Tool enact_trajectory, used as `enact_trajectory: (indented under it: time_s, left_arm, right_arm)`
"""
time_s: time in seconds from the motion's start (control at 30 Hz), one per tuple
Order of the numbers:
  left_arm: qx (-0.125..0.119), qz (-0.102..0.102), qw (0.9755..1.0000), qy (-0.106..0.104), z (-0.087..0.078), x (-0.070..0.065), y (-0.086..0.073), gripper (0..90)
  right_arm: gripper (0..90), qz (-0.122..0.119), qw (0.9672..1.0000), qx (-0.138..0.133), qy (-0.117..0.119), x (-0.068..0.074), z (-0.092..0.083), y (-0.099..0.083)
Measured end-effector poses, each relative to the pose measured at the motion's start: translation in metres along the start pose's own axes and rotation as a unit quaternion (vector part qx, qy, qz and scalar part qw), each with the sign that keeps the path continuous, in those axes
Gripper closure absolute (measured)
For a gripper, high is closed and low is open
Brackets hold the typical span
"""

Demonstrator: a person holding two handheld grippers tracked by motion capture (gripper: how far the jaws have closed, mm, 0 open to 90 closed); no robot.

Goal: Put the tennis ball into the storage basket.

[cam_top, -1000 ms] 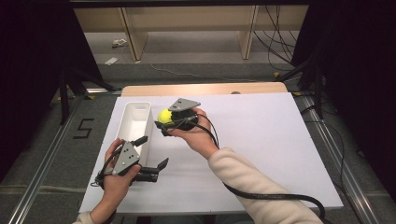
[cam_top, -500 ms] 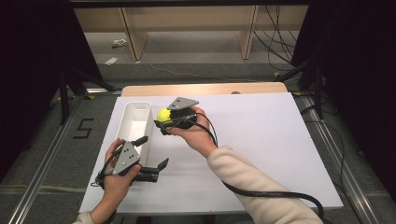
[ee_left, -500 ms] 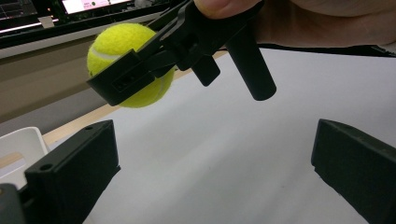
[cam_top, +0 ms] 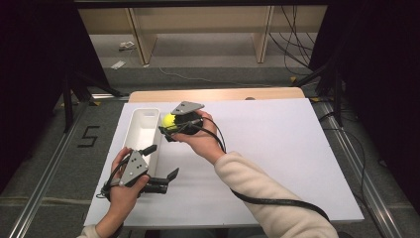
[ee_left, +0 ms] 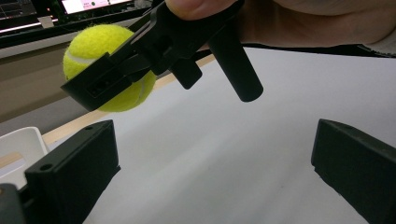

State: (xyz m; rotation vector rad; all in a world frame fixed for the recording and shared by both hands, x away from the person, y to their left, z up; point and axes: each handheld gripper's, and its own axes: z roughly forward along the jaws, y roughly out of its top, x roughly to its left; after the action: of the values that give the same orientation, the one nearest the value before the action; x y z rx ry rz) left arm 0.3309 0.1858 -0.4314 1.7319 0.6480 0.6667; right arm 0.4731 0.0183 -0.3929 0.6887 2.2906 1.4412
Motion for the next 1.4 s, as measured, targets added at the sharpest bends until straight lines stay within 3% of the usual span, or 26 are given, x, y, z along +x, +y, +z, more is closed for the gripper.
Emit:
enact_trajectory:
  time_s: [1.07,1.4]
  left_arm:
    - [0.003,0.002,1.0,-0.003,0.001,-0.001,0.0,0.3]
    - [0.003,0.003,1.0,-0.005,0.001,-0.002,0.0,0.3]
  right_arm:
    - [26.1,-0.014,0.9998,0.001,0.015,0.005,0.021,0.03]
    - [26.1,-0.007,0.9997,0.01,0.023,0.006,0.032,0.03]
